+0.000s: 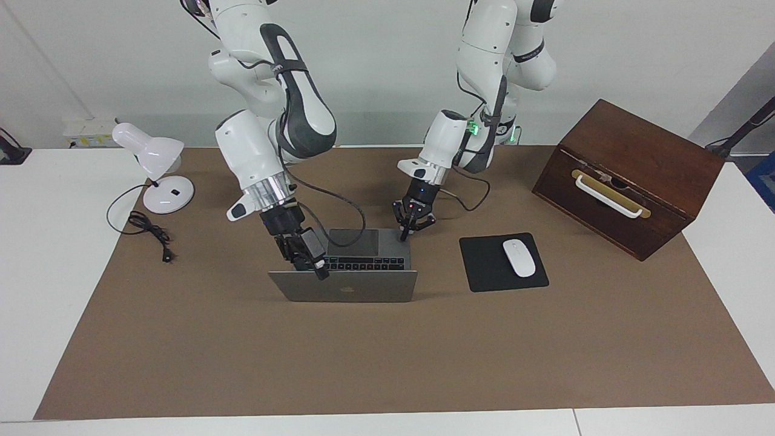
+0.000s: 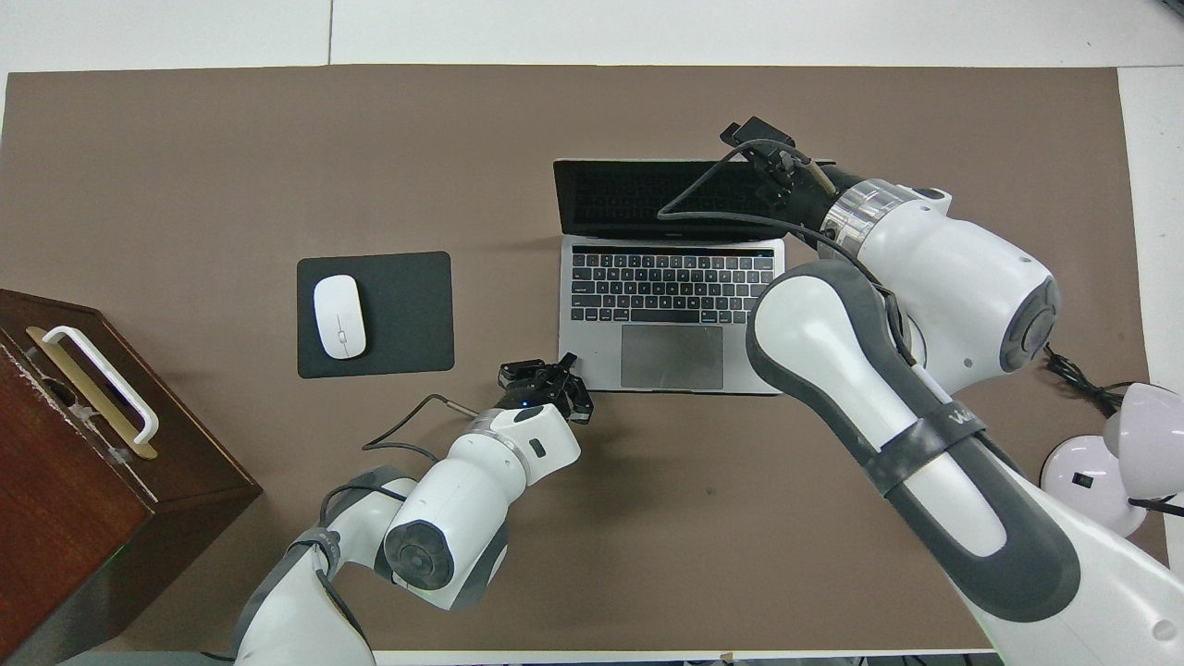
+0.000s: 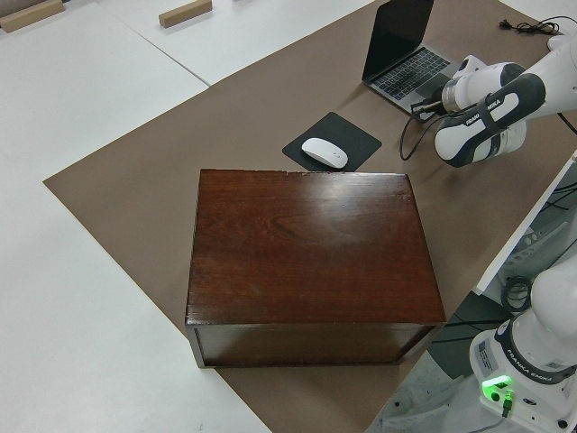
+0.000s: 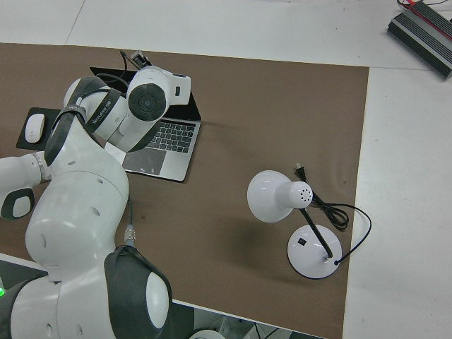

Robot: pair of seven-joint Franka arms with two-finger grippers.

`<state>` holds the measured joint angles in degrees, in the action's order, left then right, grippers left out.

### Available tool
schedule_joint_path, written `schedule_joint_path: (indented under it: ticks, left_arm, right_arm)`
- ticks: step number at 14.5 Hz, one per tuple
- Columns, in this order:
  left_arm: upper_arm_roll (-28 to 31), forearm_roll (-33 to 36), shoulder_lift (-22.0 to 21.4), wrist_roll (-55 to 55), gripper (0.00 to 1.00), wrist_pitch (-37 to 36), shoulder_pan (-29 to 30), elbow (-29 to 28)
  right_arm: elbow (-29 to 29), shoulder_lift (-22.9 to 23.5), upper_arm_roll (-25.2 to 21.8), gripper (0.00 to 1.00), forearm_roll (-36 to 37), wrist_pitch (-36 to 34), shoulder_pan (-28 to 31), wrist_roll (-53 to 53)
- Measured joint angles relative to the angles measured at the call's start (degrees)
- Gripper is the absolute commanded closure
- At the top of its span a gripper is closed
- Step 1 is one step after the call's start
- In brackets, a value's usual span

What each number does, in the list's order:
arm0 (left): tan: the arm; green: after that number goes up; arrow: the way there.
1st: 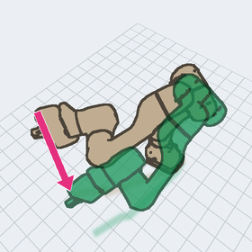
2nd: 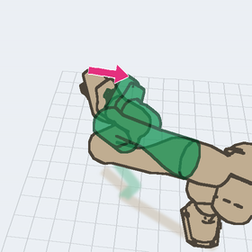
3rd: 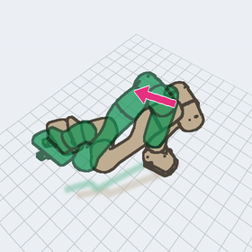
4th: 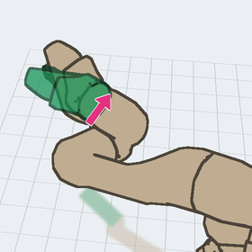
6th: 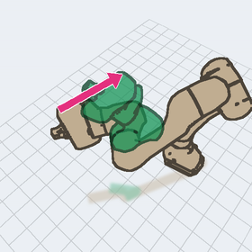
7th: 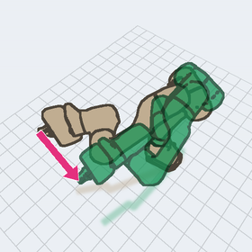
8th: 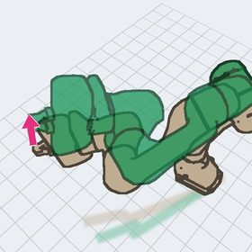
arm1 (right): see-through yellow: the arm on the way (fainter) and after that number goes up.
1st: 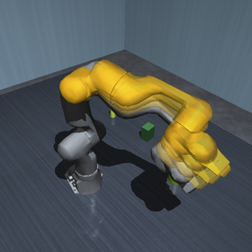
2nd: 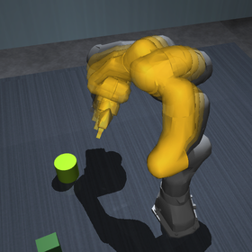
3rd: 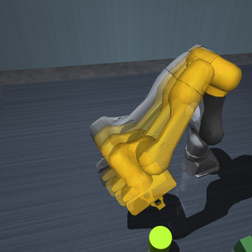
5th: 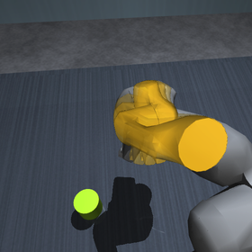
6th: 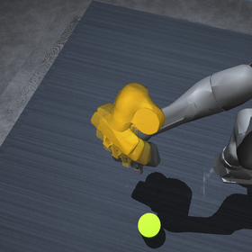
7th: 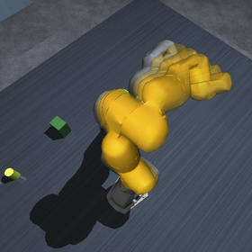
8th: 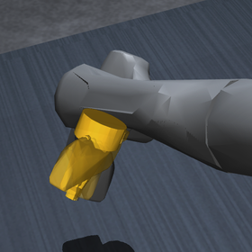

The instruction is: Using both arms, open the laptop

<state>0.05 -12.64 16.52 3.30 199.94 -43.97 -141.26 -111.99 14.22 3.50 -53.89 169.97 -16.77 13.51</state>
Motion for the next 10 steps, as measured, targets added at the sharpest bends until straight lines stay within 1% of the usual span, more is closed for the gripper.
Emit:
schedule_joint_path:
  ticks: [5,7,9,10]
  left_arm:
    - [0.0,0.0,0.0,0.0,1.0,0.0,0.0,0.0]
    - [0.0,0.0,0.0,0.0,1.0,0.0,0.0,0.0]
    - [0.01,0.0,0.0,-0.01,1.0,0.0,0.0,0.0]
    - [0.03,0.0,0.0,-0.01,1.0,0.01,0.0,0.0]
  right_arm:
    - [1.92,0.58,0.04,0.0,-0.13,-0.03,-0.1,0.0]
    - [2.73,0.74,0.44,0.0,-3.25,-0.04,-0.77,0.15]
    - [4.97,0.56,0.91,0.0,-7.87,-0.04,-3.35,1.1]
    - [6.14,0.3,1.1,0.0,-8.81,-0.01,-4.91,2.5]
